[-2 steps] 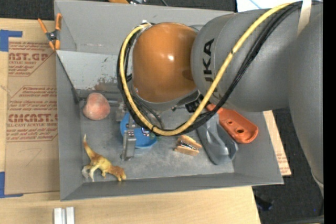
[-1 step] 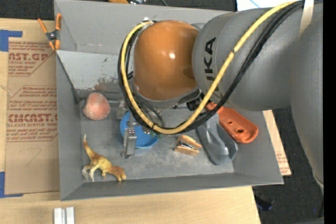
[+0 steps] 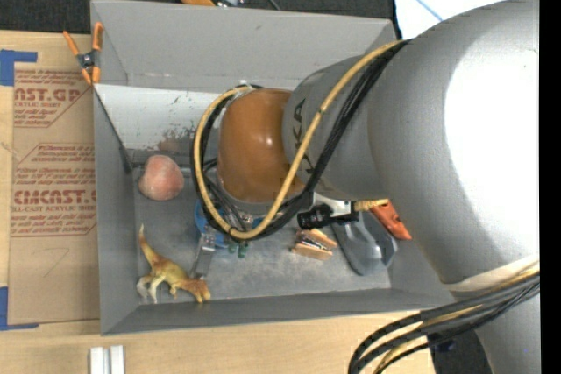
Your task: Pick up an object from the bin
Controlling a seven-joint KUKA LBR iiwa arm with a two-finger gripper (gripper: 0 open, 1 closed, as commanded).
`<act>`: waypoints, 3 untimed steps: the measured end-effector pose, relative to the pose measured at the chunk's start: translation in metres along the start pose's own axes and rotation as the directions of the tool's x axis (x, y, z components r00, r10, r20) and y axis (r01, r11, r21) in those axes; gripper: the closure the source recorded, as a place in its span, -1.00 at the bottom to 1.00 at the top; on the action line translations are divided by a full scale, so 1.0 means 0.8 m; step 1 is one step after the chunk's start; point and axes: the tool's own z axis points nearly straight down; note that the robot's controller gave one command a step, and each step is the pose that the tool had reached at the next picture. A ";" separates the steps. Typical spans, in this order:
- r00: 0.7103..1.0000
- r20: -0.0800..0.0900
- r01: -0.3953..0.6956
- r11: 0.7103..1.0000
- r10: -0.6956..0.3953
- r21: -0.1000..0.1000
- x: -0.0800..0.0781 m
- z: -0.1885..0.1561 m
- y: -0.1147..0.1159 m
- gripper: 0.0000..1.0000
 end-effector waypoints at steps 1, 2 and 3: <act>0.993 0.007 0.117 0.993 -0.117 -0.004 0.001 0.037 -0.011 -1.00; 0.998 -0.002 -0.056 0.998 0.056 0.000 -0.025 0.038 -0.019 -1.00; 0.994 0.017 0.106 0.994 -0.106 -0.007 -0.004 0.035 -0.011 -1.00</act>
Offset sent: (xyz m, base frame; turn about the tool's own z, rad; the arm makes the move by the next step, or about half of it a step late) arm 0.0150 -0.0210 -0.0312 0.0580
